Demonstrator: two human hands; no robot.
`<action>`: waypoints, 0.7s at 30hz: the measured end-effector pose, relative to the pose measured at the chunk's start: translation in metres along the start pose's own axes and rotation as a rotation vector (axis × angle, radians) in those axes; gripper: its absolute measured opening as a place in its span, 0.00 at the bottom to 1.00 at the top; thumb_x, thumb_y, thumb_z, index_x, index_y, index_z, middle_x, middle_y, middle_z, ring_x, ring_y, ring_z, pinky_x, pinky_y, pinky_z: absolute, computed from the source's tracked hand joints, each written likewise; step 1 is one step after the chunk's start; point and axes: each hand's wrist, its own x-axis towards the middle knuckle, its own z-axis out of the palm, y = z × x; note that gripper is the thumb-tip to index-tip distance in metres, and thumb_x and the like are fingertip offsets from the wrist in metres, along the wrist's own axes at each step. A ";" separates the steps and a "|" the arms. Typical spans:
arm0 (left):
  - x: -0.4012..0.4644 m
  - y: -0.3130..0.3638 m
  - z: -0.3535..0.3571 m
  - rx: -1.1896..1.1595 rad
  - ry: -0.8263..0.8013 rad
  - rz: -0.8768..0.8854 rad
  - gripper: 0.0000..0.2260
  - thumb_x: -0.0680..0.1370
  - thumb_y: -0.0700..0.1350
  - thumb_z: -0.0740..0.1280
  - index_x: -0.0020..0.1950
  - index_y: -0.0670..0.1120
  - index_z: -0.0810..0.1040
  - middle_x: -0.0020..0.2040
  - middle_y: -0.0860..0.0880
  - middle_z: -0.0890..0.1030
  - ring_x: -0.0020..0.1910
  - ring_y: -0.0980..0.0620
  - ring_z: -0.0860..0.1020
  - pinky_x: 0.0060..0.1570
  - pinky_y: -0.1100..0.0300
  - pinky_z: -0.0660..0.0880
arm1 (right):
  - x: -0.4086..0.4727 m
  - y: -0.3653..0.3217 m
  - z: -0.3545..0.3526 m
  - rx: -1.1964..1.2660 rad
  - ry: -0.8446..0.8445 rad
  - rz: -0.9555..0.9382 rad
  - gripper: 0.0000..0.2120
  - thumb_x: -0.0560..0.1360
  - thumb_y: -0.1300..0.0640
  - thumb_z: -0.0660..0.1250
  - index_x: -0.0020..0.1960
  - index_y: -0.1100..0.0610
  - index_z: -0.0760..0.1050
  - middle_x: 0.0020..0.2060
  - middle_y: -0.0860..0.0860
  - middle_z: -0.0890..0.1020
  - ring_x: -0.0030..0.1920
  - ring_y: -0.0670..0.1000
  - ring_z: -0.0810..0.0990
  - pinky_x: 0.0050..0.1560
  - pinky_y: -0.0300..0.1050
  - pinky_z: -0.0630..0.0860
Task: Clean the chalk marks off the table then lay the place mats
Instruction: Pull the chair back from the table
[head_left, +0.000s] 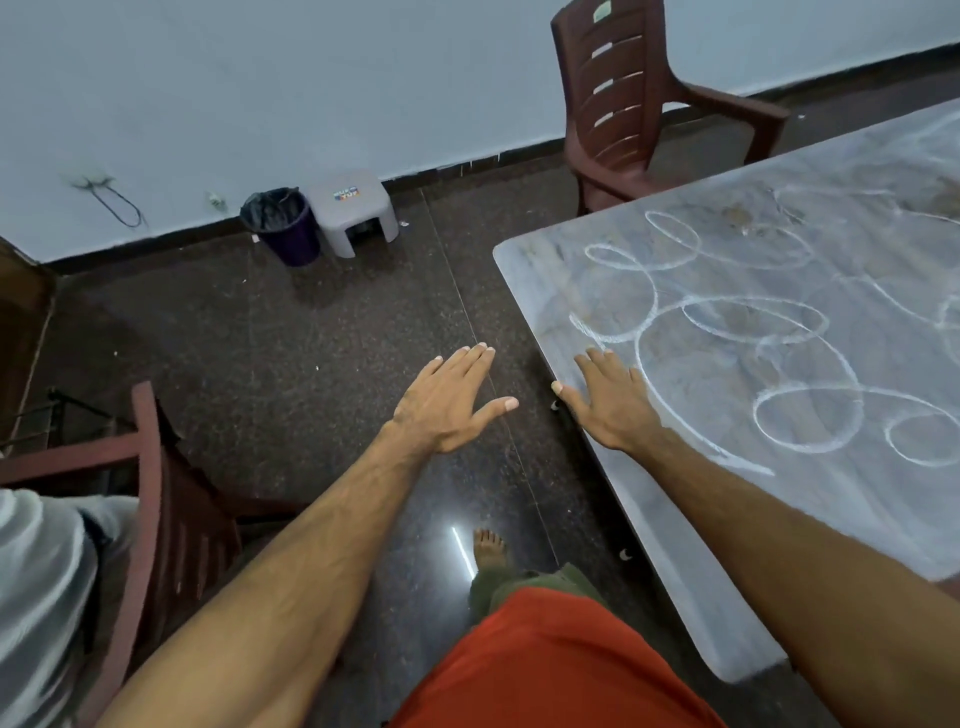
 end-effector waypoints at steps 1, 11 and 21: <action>0.011 -0.011 -0.006 -0.006 -0.006 -0.002 0.36 0.79 0.67 0.49 0.80 0.45 0.50 0.81 0.49 0.52 0.79 0.51 0.51 0.76 0.51 0.49 | 0.015 -0.006 -0.002 0.011 -0.001 0.012 0.30 0.81 0.38 0.52 0.75 0.56 0.62 0.76 0.54 0.61 0.77 0.56 0.56 0.75 0.62 0.51; 0.121 -0.101 -0.048 -0.034 0.000 0.044 0.37 0.79 0.67 0.49 0.80 0.46 0.50 0.81 0.49 0.53 0.79 0.51 0.52 0.76 0.51 0.50 | 0.145 -0.058 -0.024 0.026 -0.011 0.092 0.31 0.81 0.37 0.51 0.77 0.55 0.58 0.79 0.53 0.57 0.79 0.56 0.53 0.76 0.61 0.48; 0.236 -0.182 -0.081 0.010 -0.039 0.209 0.36 0.79 0.66 0.49 0.80 0.45 0.50 0.81 0.49 0.52 0.79 0.51 0.51 0.76 0.51 0.50 | 0.246 -0.079 -0.026 0.029 0.021 0.275 0.32 0.81 0.36 0.48 0.79 0.53 0.55 0.79 0.51 0.55 0.80 0.54 0.49 0.76 0.60 0.45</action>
